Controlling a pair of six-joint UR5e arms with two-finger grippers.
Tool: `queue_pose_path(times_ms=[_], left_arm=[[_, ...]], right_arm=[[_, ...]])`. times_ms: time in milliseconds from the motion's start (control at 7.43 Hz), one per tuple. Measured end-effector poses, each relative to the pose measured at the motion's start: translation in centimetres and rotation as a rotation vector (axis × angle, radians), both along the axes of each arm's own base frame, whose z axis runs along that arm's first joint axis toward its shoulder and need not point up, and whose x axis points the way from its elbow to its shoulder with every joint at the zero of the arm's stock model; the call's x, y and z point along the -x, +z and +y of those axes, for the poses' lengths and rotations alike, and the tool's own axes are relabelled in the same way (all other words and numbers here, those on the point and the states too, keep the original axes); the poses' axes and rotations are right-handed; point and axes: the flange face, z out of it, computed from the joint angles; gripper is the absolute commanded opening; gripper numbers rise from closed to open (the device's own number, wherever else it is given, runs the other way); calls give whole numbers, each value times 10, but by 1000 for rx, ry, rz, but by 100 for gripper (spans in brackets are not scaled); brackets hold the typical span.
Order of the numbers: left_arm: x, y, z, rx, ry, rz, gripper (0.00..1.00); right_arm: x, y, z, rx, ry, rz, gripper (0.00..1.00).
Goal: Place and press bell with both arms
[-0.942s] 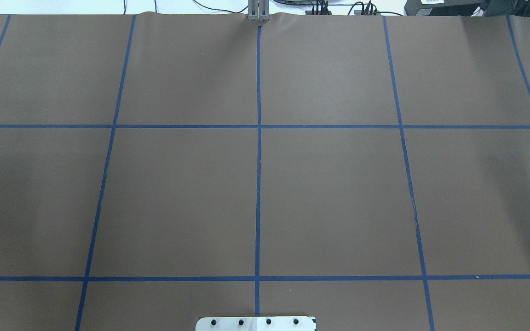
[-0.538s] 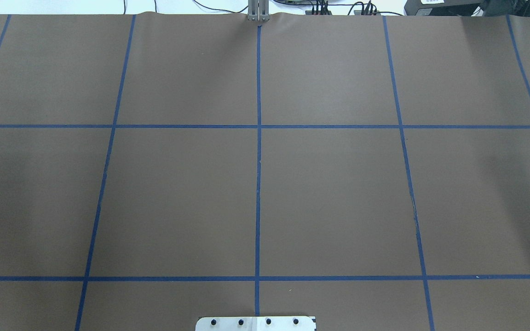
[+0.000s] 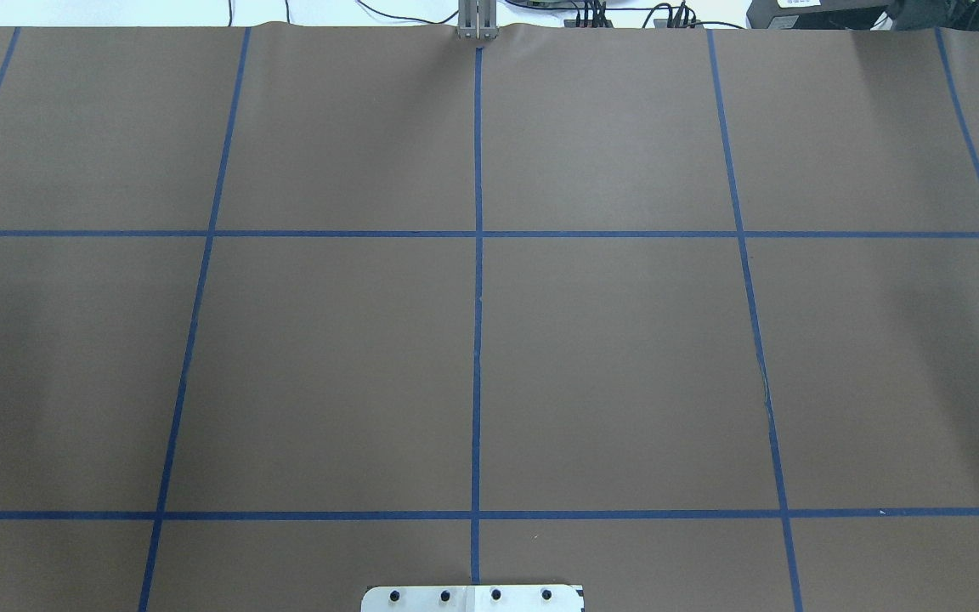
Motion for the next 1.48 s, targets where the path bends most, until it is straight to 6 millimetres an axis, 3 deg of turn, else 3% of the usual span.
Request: queue_pose_path(times_ms=[1480], left_arm=[[-36, 18, 8, 36, 115, 4, 100]], right_arm=[[0, 0, 0, -1, -2, 0, 100]])
